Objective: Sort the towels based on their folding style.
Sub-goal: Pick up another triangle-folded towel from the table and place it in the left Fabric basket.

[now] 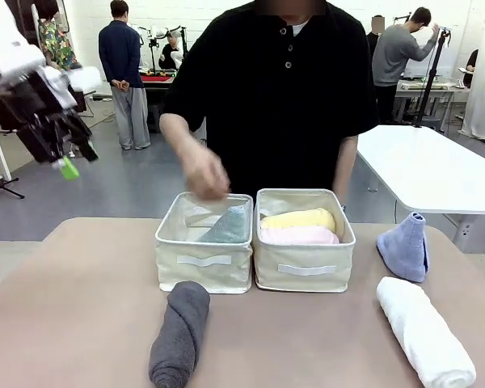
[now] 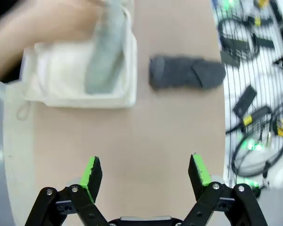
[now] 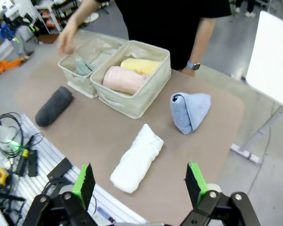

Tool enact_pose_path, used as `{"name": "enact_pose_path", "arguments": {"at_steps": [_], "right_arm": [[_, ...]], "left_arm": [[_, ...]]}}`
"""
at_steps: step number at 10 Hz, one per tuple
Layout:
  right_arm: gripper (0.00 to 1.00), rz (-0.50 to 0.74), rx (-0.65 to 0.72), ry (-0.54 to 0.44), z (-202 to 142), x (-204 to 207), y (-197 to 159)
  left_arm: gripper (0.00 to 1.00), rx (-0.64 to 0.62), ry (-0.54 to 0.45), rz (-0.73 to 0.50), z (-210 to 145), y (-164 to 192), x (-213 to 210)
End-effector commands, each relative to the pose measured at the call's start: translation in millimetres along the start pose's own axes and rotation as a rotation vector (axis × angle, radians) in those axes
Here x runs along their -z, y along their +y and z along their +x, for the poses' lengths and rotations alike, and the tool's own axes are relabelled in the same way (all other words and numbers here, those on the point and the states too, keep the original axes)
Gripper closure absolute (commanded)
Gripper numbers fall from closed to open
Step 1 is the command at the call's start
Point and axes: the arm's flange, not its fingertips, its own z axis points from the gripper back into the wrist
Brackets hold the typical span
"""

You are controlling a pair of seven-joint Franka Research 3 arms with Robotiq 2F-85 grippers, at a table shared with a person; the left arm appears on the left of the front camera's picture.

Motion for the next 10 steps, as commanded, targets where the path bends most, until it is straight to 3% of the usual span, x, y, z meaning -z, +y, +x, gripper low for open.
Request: {"name": "enact_pose_path", "arguments": {"at_steps": [1,5,7,10], "right_arm": [[0.00,-0.012,0.006,0.004,1,2,0],[0.00,-0.012,0.006,0.004,1,2,0],[0.00,-0.012,0.006,0.004,1,2,0],[0.00,-0.012,0.006,0.004,1,2,0]], "left_arm": [[0.05,-0.043,-0.303,0.077,-47,6,-56],[0.05,-0.159,-0.527,0.221,-150,-4,-128],[0.05,-0.156,-0.565,0.271,-190,-14,-136],[0.05,0.007,-0.666,0.058,-230,-16,-126]]}}
